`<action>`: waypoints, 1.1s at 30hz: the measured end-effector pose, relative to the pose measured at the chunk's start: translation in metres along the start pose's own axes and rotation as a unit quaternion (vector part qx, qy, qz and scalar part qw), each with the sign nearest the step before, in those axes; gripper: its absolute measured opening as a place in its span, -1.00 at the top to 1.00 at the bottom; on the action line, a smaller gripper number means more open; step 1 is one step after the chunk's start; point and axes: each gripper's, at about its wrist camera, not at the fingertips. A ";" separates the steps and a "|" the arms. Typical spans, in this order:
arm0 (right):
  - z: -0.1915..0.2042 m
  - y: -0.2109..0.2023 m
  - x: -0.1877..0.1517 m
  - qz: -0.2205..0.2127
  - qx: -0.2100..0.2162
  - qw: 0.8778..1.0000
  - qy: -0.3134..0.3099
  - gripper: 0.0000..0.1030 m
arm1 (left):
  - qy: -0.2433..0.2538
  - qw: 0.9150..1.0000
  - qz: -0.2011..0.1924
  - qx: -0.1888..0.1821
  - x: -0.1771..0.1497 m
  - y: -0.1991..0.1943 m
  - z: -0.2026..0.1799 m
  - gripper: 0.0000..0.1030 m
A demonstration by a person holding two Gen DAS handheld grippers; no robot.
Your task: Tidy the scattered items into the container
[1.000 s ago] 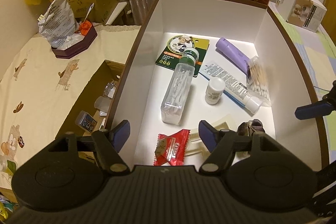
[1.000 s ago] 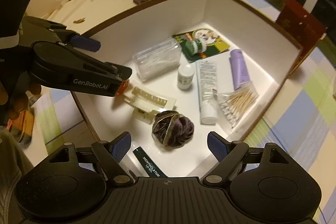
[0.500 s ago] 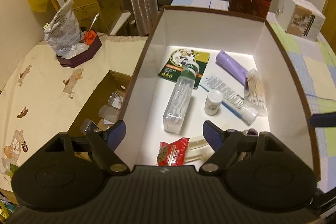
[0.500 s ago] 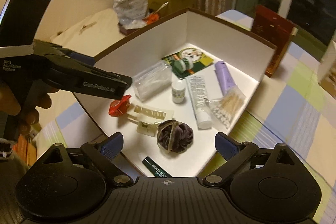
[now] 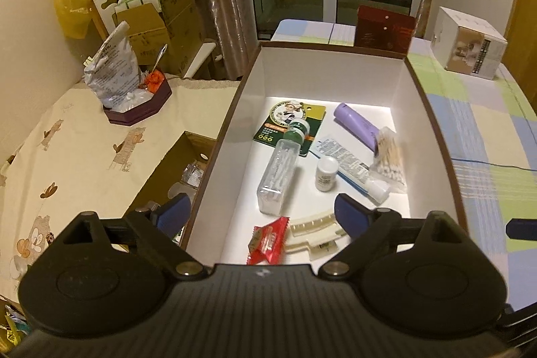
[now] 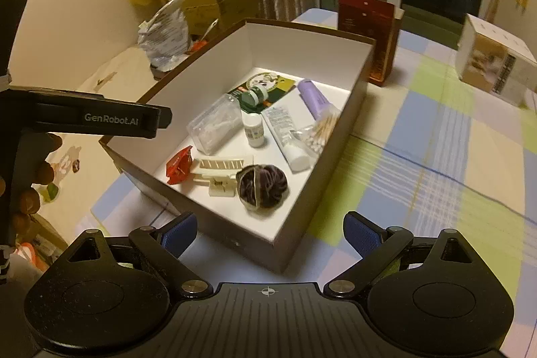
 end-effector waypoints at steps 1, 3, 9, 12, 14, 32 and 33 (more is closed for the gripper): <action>0.000 -0.005 -0.003 0.000 -0.002 1.000 0.004 -0.92 | 0.001 1.000 -0.001 0.001 -0.001 -0.003 -0.001 -0.80; -0.001 -0.013 -0.008 -0.003 0.000 1.000 0.010 -0.92 | 0.000 1.000 -0.005 0.002 -0.004 -0.010 -0.004 -0.83; -0.009 -0.039 -0.020 -0.011 0.006 0.999 0.039 -0.92 | -0.006 1.000 -0.002 0.010 -0.018 -0.031 -0.011 -0.84; -0.012 -0.052 -0.025 -0.017 -0.003 0.999 0.045 -0.92 | -0.019 1.000 -0.007 0.010 -0.025 -0.047 -0.013 -0.84; -0.014 -0.057 -0.028 -0.010 -0.011 0.999 0.052 -0.92 | -0.029 0.999 -0.015 0.007 -0.028 -0.059 -0.015 -0.84; -0.013 -0.097 -0.065 -0.021 -0.021 0.999 0.030 -0.92 | -0.023 0.999 -0.043 -0.004 -0.060 -0.141 -0.047 -0.93; -0.014 -0.099 -0.067 -0.022 -0.021 0.999 0.031 -0.92 | -0.020 0.999 -0.045 -0.001 -0.062 -0.145 -0.050 -0.94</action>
Point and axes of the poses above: each gripper's, at about its wrist camera, not at the fingertips, and y roughly the way its jaws point, z to its left, x to its top, and after that the axes turned 12 degrees about -x, right-handed
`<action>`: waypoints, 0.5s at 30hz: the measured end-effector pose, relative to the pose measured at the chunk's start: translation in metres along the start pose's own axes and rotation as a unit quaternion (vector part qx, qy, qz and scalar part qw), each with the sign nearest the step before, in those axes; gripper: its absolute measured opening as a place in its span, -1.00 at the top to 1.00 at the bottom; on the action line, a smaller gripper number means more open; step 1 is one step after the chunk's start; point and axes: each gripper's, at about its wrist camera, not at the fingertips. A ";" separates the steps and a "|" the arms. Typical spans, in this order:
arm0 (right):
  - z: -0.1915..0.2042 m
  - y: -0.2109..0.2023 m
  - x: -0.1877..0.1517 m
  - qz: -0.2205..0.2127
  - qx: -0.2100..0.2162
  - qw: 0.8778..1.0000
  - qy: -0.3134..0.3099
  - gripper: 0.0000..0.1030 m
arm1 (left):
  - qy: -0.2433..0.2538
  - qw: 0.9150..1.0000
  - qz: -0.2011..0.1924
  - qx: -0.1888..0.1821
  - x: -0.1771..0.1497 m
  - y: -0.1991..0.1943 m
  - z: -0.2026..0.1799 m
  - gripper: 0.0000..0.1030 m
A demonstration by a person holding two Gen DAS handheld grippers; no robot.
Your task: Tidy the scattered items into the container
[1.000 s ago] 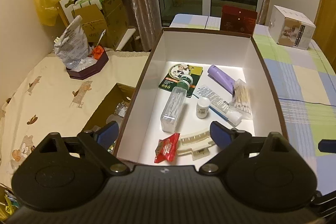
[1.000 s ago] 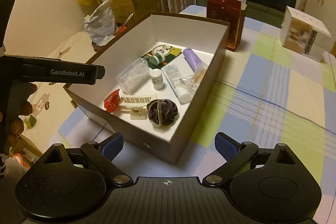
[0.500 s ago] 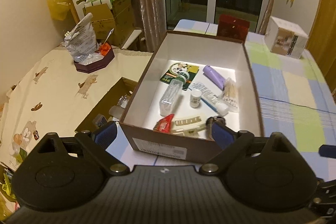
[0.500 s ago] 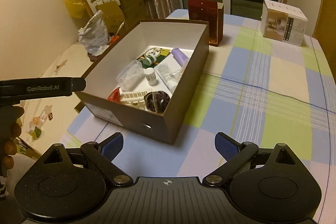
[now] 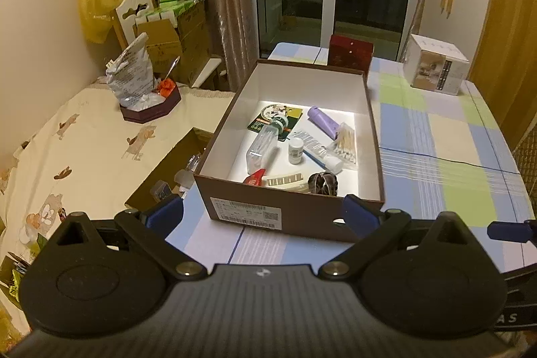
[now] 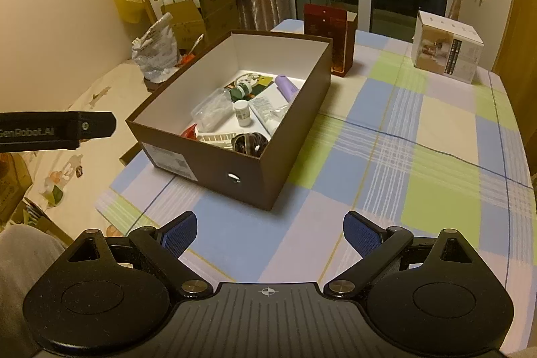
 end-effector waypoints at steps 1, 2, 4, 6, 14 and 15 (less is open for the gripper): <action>-0.001 -0.002 -0.002 -0.001 0.000 1.000 0.001 -0.92 | 0.003 1.000 -0.002 0.002 -0.001 -0.003 -0.002 -0.94; -0.002 -0.003 -0.004 -0.002 0.000 1.000 0.003 -0.92 | 0.006 1.000 -0.004 0.003 -0.003 -0.007 -0.004 -0.94; -0.004 -0.006 -0.007 -0.003 -0.001 1.000 0.007 -0.92 | 0.010 1.000 -0.005 0.004 -0.006 -0.013 -0.007 -0.94; -0.006 -0.008 -0.010 -0.005 -0.001 1.000 0.010 -0.92 | 0.013 1.000 -0.004 0.004 -0.008 -0.017 -0.010 -0.94; -0.015 -0.017 -0.017 -0.018 0.000 1.000 0.020 -0.92 | 0.025 1.000 0.000 0.011 -0.014 -0.032 -0.023 -0.94; -0.016 -0.018 -0.017 -0.019 0.001 1.000 0.020 -0.92 | 0.026 1.000 0.000 0.013 -0.015 -0.034 -0.025 -0.94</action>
Point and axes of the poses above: each gripper's, at about its wrist camera, not at the fingertips, and y roughly the way its jaws point, z to its left, x to its top, and after that the axes turned 12 degrees about -x, right-handed
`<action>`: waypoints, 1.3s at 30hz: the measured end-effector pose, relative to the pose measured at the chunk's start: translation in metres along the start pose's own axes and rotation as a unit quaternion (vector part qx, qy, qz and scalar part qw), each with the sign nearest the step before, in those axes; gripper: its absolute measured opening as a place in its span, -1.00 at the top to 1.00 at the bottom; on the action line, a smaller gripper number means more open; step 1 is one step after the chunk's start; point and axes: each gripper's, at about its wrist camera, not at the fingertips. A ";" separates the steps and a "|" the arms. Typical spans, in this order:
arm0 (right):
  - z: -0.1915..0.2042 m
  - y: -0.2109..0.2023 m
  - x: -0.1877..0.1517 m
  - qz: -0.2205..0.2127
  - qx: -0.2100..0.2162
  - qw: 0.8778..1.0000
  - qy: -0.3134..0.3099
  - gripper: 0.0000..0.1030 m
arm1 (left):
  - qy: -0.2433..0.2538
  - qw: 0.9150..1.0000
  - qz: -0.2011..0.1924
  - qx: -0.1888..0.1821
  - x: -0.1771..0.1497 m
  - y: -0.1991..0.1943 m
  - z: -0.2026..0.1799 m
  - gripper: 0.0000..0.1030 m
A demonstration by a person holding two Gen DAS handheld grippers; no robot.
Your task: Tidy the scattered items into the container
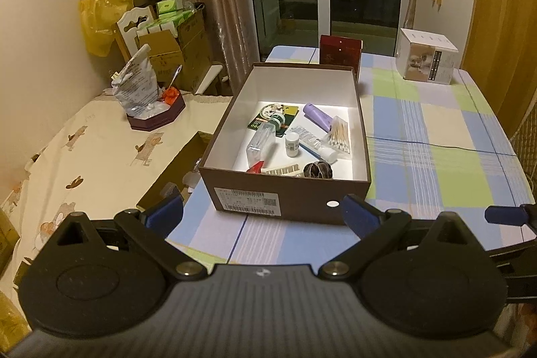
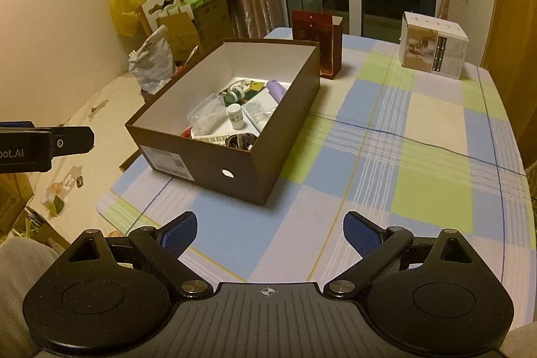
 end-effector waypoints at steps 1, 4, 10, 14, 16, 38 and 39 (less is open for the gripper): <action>-0.001 -0.001 0.000 -0.001 0.001 1.000 0.001 -0.92 | 0.002 1.000 0.000 0.001 -0.001 -0.002 -0.001 -0.94; -0.001 -0.004 -0.002 -0.004 0.006 1.000 0.003 -0.92 | 0.007 1.000 0.000 0.004 -0.003 -0.008 -0.005 -0.94; -0.001 -0.011 -0.004 -0.012 0.009 1.000 0.003 -0.92 | 0.017 1.000 0.004 -0.002 -0.008 -0.015 -0.013 -0.94; -0.002 -0.015 -0.004 -0.017 0.006 1.000 0.003 -0.92 | 0.025 1.000 0.007 -0.013 -0.011 -0.017 -0.019 -0.94; -0.003 -0.016 -0.005 -0.017 0.003 1.000 0.003 -0.92 | 0.025 0.999 0.010 -0.019 -0.013 -0.017 -0.020 -0.94; 0.003 -0.030 -0.015 -0.032 -0.003 0.999 -0.016 -0.92 | 0.035 0.999 0.021 -0.027 -0.028 -0.018 -0.025 -0.94; 0.003 -0.030 -0.015 -0.032 -0.003 0.999 -0.016 -0.92 | 0.036 0.999 0.022 -0.027 -0.028 -0.018 -0.025 -0.94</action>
Point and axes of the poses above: each gripper's, at about its wrist camera, not at the fingertips, and y roughly the way its jaws point, z to its left, x to its top, and after that the axes turned 12 degrees about -x, right-handed
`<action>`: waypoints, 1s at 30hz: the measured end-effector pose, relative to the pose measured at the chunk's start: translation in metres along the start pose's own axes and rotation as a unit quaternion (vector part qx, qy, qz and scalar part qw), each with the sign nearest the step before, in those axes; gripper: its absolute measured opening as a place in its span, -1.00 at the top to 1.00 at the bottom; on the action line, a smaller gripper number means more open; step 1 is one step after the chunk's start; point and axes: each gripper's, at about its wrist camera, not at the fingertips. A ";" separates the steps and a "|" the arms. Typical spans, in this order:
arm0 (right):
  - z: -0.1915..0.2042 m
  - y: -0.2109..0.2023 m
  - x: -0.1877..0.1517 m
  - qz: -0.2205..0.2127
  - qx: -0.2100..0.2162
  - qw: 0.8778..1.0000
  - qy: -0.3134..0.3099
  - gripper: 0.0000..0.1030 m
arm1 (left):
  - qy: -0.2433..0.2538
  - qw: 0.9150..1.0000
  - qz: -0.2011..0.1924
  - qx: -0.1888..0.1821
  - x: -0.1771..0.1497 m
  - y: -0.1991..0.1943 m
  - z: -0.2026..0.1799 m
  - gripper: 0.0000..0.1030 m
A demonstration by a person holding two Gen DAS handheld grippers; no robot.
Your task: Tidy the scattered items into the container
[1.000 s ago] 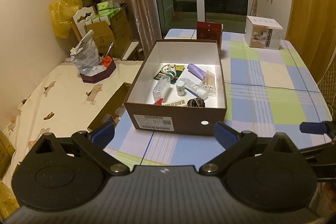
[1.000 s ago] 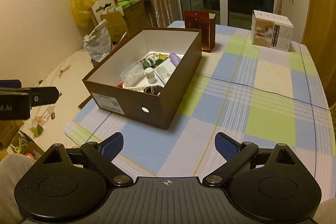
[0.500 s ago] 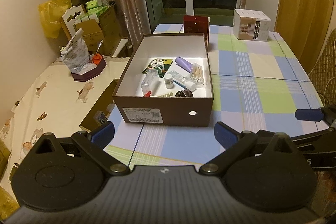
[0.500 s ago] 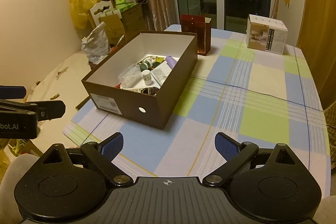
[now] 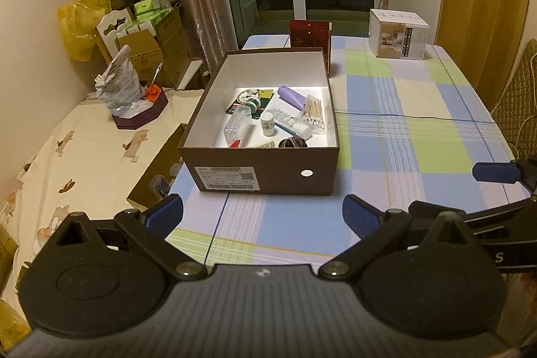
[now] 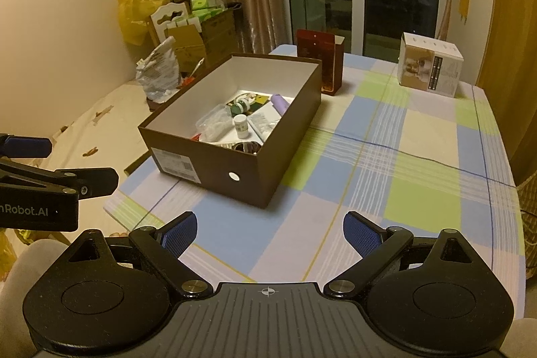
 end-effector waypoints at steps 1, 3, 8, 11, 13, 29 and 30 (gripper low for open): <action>0.000 0.000 0.000 0.000 0.000 1.000 0.000 -0.92 | 0.000 1.000 0.000 0.000 0.000 0.000 0.000 -0.94; 0.000 0.000 0.000 0.000 0.000 1.000 0.000 -0.92 | 0.000 1.000 0.000 0.001 -0.001 0.000 0.000 -0.94; 0.001 0.000 -0.001 0.000 0.002 1.000 -0.004 -0.92 | 0.001 1.000 -0.001 0.002 -0.003 -0.001 0.000 -0.95; 0.001 0.000 -0.003 0.000 0.002 1.000 -0.006 -0.92 | 0.002 1.000 0.000 0.004 -0.004 -0.001 0.000 -0.95; 0.001 0.000 -0.003 0.001 0.002 1.000 -0.006 -0.92 | 0.003 1.000 0.000 0.006 -0.004 0.000 0.000 -0.95; 0.000 0.001 -0.008 0.001 0.002 1.000 -0.007 -0.92 | 0.001 1.000 -0.009 0.010 -0.005 -0.003 -0.001 -0.95; 0.000 0.001 -0.008 0.001 0.002 1.000 -0.007 -0.92 | 0.001 1.000 -0.011 0.009 -0.005 -0.004 -0.001 -0.95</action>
Point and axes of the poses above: each gripper's, at about its wrist camera, not at the fingertips, and y roughly the way its jaws point, z to its left, x to its top, and after that the axes turned 12 degrees about -x, right-handed
